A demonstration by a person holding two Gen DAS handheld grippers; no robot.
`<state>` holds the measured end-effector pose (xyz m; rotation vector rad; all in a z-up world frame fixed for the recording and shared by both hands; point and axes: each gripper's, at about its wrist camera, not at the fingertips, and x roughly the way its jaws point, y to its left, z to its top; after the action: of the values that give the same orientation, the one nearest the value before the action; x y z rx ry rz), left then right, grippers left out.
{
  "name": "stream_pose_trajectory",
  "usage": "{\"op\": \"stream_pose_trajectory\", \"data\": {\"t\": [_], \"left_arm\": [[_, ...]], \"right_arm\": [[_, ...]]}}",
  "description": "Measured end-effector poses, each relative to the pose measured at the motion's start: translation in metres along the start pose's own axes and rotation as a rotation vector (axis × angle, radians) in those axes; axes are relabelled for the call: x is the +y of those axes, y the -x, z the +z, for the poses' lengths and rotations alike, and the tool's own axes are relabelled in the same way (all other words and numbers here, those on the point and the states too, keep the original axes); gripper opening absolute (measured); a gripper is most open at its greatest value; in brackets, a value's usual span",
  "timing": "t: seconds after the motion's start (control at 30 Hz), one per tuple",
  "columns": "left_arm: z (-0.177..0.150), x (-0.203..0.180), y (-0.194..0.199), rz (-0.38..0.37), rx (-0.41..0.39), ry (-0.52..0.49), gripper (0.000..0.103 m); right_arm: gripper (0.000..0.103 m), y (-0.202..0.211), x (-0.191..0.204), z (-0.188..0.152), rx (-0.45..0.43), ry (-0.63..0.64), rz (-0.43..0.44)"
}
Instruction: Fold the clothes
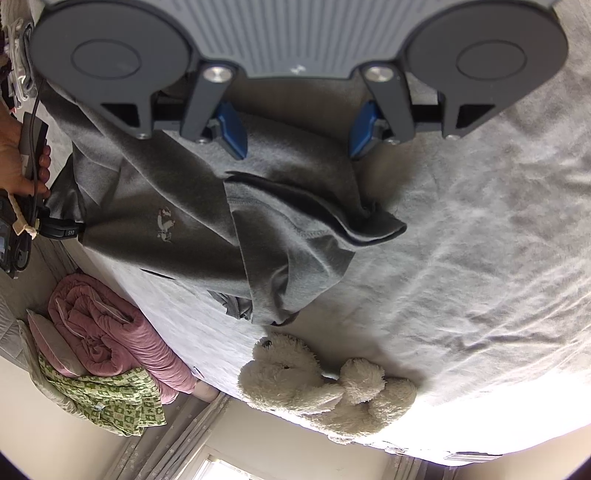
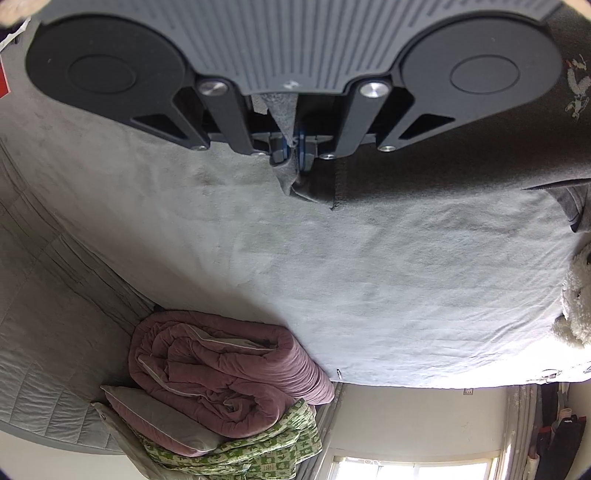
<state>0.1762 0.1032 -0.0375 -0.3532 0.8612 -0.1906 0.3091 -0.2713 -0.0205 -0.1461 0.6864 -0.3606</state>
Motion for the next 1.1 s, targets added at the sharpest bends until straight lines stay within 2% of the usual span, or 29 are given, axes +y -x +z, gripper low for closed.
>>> {"op": "stream_pose_trajectory", "data": {"t": [0.17, 0.3, 0.33, 0.37, 0.57, 0.7, 0.9, 1.1], "left_arm": [[-0.001, -0.003, -0.003, 0.000, 0.032, -0.014, 0.063], [-0.001, -0.009, -0.002, -0.014, 0.058, -0.031, 0.065], [-0.002, -0.010, -0.003, -0.017, 0.063, -0.034, 0.065], [-0.002, -0.011, -0.003, -0.020, 0.066, -0.036, 0.065], [-0.003, -0.018, -0.004, -0.066, 0.101, -0.032, 0.066], [-0.007, -0.022, -0.005, -0.096, 0.126, -0.025, 0.066], [-0.017, -0.035, -0.004, -0.113, 0.146, -0.054, 0.066], [-0.027, -0.042, 0.000, -0.101, 0.145, -0.083, 0.066]], "right_arm": [[0.008, 0.005, -0.003, -0.007, 0.024, -0.053, 0.045], [0.030, 0.021, -0.006, -0.009, 0.038, -0.068, 0.087], [0.040, 0.026, -0.007, -0.010, 0.036, -0.070, 0.091], [0.042, 0.031, -0.009, -0.010, 0.034, -0.072, 0.096], [0.044, 0.063, -0.027, -0.021, 0.044, -0.149, 0.125], [0.050, 0.088, -0.043, -0.044, 0.056, -0.228, 0.150], [0.051, 0.124, -0.067, -0.089, 0.110, -0.327, 0.181], [0.054, 0.158, -0.071, -0.128, 0.129, -0.348, 0.243]]}}
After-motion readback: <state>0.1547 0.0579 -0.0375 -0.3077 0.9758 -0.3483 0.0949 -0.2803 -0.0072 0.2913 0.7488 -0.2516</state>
